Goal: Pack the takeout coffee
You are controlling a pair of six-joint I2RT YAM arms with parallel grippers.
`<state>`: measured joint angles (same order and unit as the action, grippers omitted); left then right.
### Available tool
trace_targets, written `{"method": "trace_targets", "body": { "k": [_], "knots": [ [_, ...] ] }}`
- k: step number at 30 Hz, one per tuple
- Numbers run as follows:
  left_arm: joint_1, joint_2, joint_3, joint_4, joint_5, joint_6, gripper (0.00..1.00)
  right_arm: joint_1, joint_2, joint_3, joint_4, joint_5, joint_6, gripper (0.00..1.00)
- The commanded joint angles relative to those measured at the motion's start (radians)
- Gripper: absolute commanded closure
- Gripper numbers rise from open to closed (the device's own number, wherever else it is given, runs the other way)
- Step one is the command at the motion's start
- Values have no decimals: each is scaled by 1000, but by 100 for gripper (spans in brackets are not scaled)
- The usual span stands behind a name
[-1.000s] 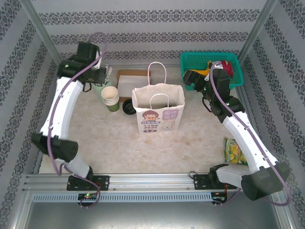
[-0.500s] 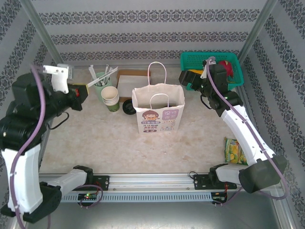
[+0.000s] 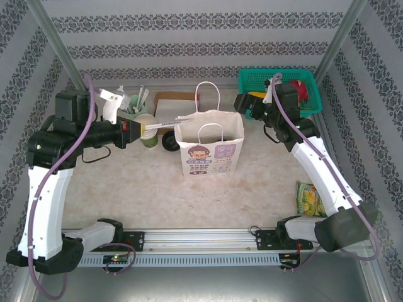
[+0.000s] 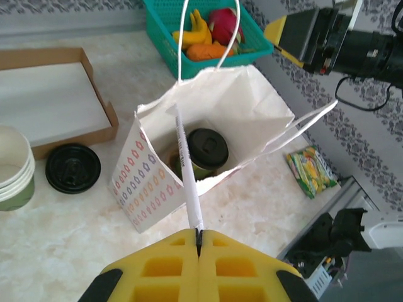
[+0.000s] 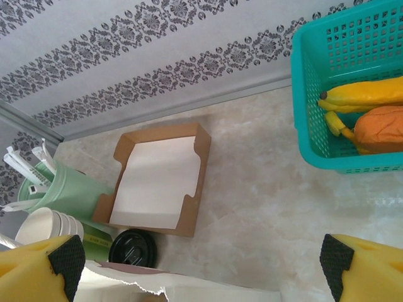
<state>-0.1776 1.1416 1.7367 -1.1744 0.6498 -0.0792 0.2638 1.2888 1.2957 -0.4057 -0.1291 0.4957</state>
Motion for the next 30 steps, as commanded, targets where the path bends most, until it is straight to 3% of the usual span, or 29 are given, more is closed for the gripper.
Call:
{"method": "trace_targets", "body": {
  "k": [1, 13, 21, 30],
  "knots": [
    [-17, 9, -10, 15, 37, 65, 100, -6, 17, 44, -30, -65, -32, 3],
    [-68, 145, 79, -51, -110, 104, 100, 21, 56, 69, -112, -204, -117, 2],
    [-217, 322, 250, -222, -386, 136, 100, 20, 31, 53, -122, -269, -134, 2],
    [-324, 532, 429, -321, -561, 141, 100, 20, 42, 32, -143, -412, -141, 2]
  ]
}}
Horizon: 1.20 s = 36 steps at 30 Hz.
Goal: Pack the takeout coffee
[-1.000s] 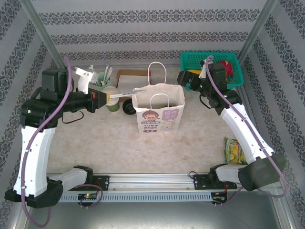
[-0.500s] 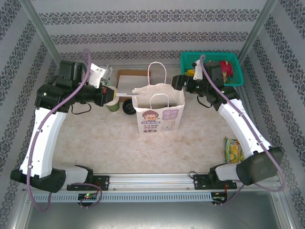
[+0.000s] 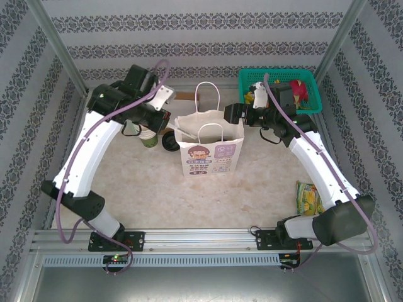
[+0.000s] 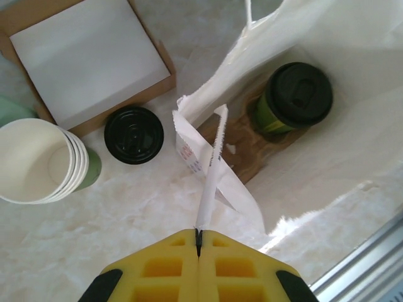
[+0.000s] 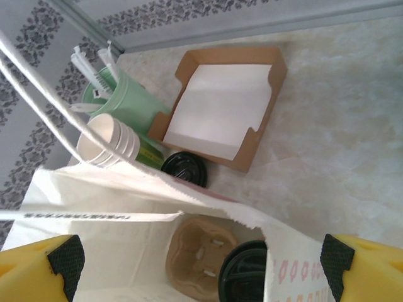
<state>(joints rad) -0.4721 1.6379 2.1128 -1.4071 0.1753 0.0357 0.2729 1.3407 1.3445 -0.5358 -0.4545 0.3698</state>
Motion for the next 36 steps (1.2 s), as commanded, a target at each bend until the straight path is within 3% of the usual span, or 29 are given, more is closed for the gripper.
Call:
{"method": "trace_targets", "body": {
  "k": [1, 15, 36],
  "knots": [
    [-43, 57, 69, -96, -96, 30, 100, 12, -7, -19, -14, -103, -11, 2],
    [-115, 306, 283, -176, -177, -9, 97, 17, 5, -65, 2, -83, 54, 2],
    [-123, 379, 293, -94, -60, -23, 80, 19, 10, -33, -12, -82, 75, 2]
  ]
}}
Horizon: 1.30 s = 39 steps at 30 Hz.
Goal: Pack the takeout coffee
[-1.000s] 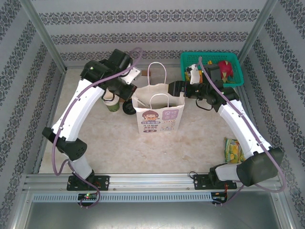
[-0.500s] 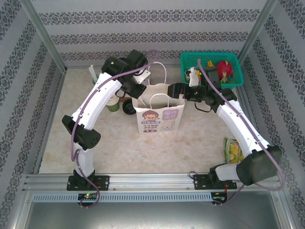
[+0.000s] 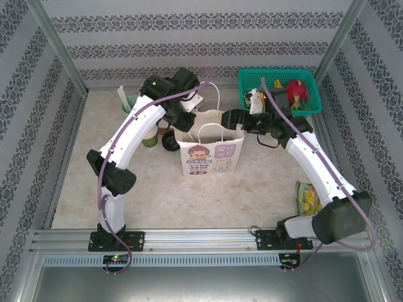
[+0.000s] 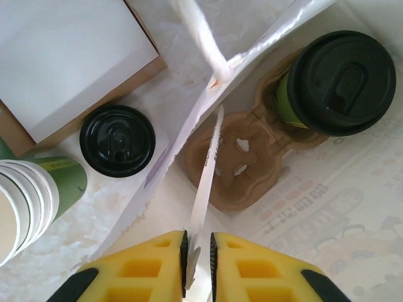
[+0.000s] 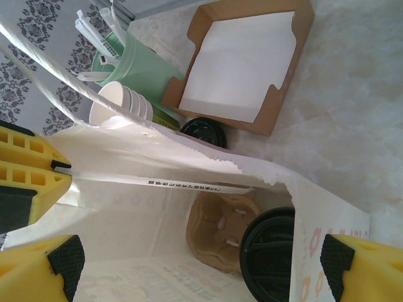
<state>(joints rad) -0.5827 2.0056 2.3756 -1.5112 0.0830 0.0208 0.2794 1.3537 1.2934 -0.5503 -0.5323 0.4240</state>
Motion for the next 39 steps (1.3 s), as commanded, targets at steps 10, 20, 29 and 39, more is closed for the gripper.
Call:
{"method": "trace_targets", "body": {
  "k": [10, 20, 29, 39],
  "knots": [
    [-12, 22, 27, 168, 283, -61, 67, 15, -3, 16, 15, -6, 27, 2],
    [-9, 15, 22, 297, 434, -119, 38, 15, -1, 10, 23, -9, 30, 2],
    [8, -153, -152, 415, 376, -152, 12, 15, 1, 9, 30, 3, 32, 2],
    [26, -377, -422, 556, 184, -252, 0, 15, 4, -5, 48, 19, 41, 2]
  ]
}}
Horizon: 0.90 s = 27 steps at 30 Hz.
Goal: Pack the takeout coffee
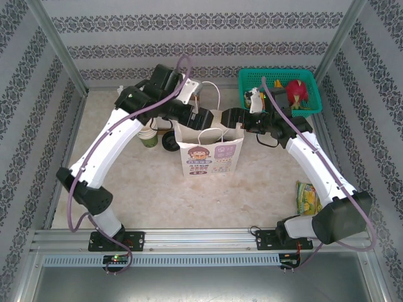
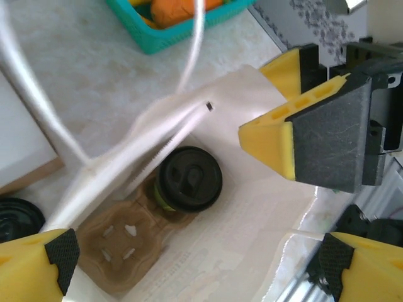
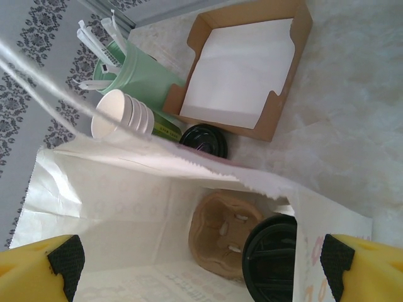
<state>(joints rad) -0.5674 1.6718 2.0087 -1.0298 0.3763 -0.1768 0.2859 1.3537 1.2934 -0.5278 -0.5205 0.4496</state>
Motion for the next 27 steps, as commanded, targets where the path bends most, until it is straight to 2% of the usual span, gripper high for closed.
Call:
{"method": "trace_targets", "body": {
  "k": [1, 5, 8, 12, 27],
  "knots": [
    [16, -65, -89, 82, -161, -78, 0, 9, 4, -6, 29, 3, 16, 2],
    [34, -150, -229, 110, -370, -171, 0, 11, 8, -13, 28, -10, 16, 2],
    [40, -179, -292, 112, -428, -200, 0, 13, 12, -11, 29, -12, 18, 2],
    [41, -171, -321, 140, -379, -187, 3, 17, 21, -1, 30, -13, 18, 2],
    [41, -23, -231, 151, -370, -58, 42, 31, 26, 12, 23, -4, 17, 2]
  ]
}}
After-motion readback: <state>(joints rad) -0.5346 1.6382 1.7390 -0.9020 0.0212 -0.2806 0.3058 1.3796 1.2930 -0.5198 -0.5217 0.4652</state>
